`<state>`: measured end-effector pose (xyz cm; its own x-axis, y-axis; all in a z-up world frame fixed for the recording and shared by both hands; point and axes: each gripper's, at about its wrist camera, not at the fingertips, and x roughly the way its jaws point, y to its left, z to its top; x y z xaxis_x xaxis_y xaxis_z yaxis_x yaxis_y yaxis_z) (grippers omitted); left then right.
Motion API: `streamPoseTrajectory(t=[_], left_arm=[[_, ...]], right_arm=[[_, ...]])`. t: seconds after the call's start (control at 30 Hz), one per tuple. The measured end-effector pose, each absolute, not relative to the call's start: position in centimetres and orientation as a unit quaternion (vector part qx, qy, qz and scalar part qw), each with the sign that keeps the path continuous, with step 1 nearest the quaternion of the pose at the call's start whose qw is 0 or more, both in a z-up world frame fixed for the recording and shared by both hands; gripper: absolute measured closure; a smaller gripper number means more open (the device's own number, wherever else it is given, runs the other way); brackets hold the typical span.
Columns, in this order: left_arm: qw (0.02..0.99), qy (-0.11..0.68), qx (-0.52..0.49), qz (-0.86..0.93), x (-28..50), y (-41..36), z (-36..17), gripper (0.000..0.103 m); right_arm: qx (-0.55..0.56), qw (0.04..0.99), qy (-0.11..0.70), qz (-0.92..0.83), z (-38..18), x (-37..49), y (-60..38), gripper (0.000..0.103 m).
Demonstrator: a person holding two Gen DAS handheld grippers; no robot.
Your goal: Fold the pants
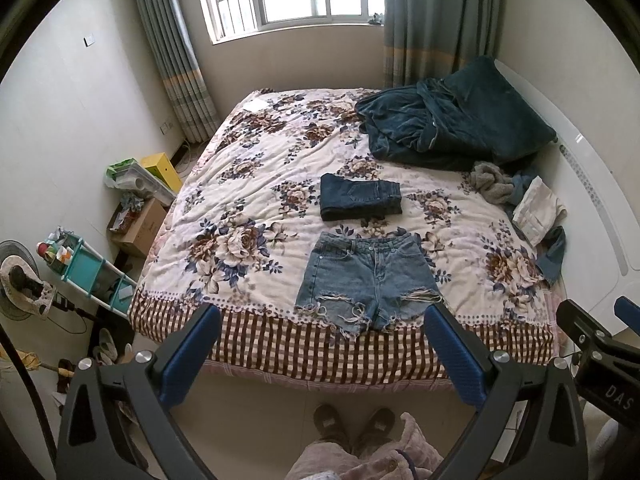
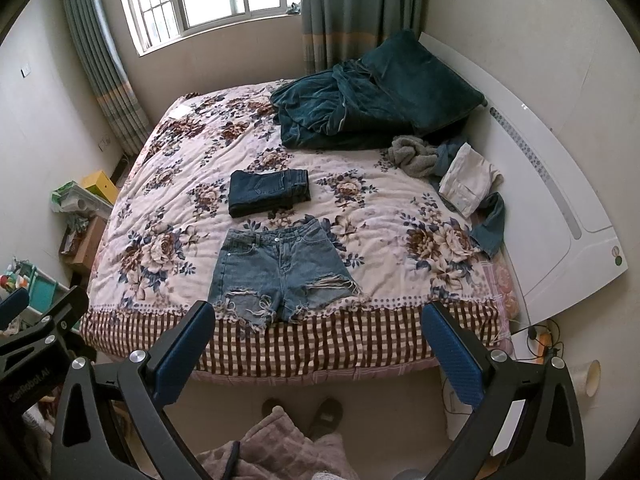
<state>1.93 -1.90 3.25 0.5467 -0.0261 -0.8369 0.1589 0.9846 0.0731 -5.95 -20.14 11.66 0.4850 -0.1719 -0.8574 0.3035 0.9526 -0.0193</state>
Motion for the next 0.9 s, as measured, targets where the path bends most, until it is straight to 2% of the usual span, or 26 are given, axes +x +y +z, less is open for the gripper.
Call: streamPoseTrajectory(t=[0.77,0.9], left_arm=[[0.875,0.476,0.07,-0.052,1.8,-2.6,3.5,0.0],[0.869,0.488,0.073,-0.04,3.6,-3.6,2.1,0.0]], right_arm=[[0.071,0.859,0.488,-0.141,12.0,-5.8,-20.5,0.0],[0.078,0.856,0.49,-0.146,11.4,-5.2,-21.2,0.0]])
